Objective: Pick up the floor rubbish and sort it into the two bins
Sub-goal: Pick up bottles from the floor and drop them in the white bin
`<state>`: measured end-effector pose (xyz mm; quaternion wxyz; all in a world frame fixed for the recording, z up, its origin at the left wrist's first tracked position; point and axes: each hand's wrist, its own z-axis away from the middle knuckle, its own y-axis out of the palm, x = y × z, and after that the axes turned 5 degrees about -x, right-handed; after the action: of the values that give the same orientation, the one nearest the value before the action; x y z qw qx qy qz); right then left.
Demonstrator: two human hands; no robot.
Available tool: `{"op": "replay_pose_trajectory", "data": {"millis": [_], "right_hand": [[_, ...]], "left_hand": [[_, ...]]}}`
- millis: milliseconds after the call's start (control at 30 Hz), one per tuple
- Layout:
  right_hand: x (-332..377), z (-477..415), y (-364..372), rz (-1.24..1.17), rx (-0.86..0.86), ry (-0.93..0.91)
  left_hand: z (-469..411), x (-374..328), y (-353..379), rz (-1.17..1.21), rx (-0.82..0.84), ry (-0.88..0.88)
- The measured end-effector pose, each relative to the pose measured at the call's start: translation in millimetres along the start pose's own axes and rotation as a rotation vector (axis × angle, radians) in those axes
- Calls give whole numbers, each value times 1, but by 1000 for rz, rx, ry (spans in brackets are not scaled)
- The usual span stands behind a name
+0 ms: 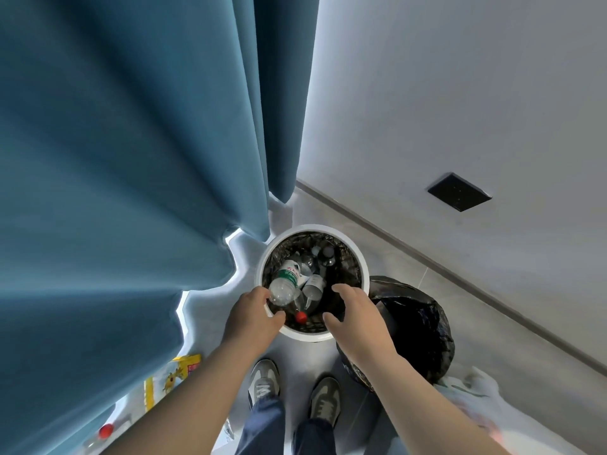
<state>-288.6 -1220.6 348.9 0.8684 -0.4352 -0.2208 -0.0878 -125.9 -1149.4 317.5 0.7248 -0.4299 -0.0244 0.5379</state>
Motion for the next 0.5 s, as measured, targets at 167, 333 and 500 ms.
{"op": "replay_pose_trajectory", "data": {"millis": [167, 333, 500], "right_hand": [[15, 9, -14, 26, -14, -5], [42, 22, -47, 51, -65, -40], [76, 50, -94, 57, -106, -80]], "left_hand": [[14, -9, -21, -59, 45, 76], [37, -31, -62, -143, -4, 186], [75, -57, -114, -189, -49, 259]]}}
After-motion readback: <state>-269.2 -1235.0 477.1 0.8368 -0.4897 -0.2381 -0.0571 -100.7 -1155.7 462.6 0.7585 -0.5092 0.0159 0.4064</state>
